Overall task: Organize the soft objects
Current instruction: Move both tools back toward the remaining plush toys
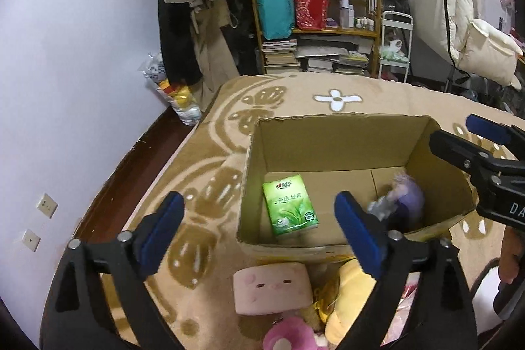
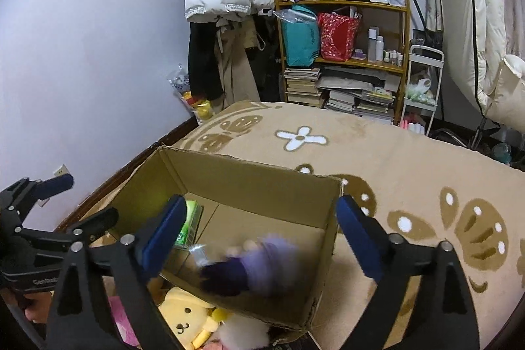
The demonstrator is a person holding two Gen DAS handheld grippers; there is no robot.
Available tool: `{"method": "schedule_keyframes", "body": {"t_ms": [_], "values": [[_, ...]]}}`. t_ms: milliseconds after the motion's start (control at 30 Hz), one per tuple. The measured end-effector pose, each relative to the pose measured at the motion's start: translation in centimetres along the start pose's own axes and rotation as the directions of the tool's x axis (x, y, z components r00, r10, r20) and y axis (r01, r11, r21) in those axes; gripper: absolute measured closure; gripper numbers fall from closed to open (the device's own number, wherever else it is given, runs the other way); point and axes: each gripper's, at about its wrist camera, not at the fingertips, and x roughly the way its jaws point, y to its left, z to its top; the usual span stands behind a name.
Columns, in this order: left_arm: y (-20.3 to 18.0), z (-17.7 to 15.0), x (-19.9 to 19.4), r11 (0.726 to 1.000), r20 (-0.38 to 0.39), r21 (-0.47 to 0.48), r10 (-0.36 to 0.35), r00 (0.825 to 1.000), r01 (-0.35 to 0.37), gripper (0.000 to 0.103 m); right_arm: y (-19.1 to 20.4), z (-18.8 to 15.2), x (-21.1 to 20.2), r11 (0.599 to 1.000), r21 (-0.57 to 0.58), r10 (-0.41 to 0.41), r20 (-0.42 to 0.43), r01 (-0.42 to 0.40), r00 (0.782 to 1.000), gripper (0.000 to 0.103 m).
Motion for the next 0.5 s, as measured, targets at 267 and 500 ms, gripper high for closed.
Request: {"method": "schedule_keyframes", "body": {"t_ms": [267, 500], "values": [[1.0, -1.1, -1.8, 1.000, -0.032, -0.018, 0.022, 0.999, -0.022, 0.004, 0.0, -0.2, -2.5, 0.999, 0.044, -0.010, -0.005, 0.010, 1.000, 0.000], [1.4, -2.5, -4.1, 0.998, -0.067, -0.021, 0.049, 0.997, -0.051, 0.004, 0.5, -1.9, -4.6, 0.997, 0.055, -0.054, -0.061, 0.057, 0.997, 0.000]]}}
